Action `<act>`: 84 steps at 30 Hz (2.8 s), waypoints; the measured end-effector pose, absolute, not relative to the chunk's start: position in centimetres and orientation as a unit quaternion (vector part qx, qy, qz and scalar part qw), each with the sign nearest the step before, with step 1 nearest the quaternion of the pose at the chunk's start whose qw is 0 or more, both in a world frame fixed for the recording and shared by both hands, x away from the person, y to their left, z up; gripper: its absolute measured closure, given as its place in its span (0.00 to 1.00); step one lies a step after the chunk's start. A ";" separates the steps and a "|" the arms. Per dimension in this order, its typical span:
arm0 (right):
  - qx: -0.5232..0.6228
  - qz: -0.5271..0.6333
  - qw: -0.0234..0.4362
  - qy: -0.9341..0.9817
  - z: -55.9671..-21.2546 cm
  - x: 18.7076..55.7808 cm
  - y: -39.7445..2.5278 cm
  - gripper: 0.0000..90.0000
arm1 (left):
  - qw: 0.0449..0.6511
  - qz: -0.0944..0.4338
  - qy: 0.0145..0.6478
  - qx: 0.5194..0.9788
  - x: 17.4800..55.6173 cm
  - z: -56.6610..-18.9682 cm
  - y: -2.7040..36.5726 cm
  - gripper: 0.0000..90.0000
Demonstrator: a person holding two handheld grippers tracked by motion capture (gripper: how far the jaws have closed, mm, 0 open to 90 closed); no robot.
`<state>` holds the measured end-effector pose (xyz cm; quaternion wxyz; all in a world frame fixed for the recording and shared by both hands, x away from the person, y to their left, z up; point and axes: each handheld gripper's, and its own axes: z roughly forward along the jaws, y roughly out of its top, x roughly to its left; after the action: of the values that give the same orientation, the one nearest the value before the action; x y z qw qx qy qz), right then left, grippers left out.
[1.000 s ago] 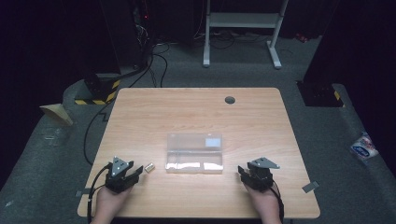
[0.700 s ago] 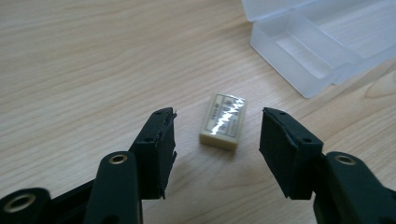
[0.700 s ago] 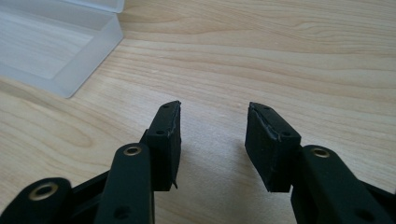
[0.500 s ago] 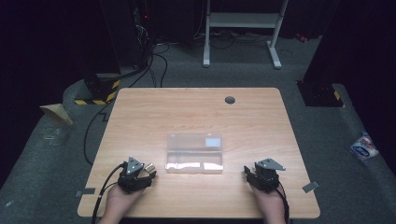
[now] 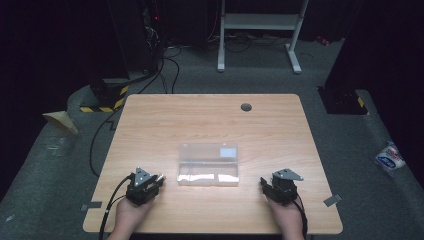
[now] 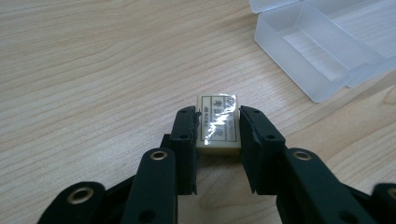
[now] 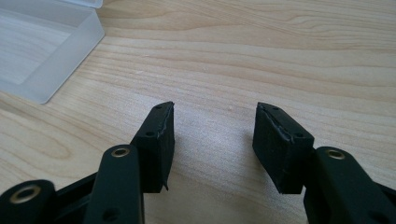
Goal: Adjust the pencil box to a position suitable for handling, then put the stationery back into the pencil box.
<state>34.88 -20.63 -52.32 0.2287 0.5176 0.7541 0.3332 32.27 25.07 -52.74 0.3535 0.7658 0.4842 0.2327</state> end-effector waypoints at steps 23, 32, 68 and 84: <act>0.518 0.325 0.239 0.754 -52.3 34.9 -20.3 0.51 | 0.376 0.235 0.471 0.763 31.9 -52.4 24.8 0.75; 0.517 0.325 0.239 0.755 -52.3 35.0 -20.2 0.51 | 0.387 0.233 0.459 0.765 31.7 -51.5 24.0 0.76; 0.507 0.328 0.233 0.762 -52.3 35.0 -20.1 0.50 | 0.386 0.231 0.469 0.760 34.5 -49.7 17.9 0.75; 0.507 0.328 0.231 0.763 -52.3 35.0 -20.1 0.50 | 0.356 0.234 0.487 0.763 35.5 -50.6 16.8 0.75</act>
<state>35.01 -20.10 -52.33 0.2314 0.5070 0.7627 0.3282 35.53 16.81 -50.61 0.3558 0.7630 0.4866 0.2335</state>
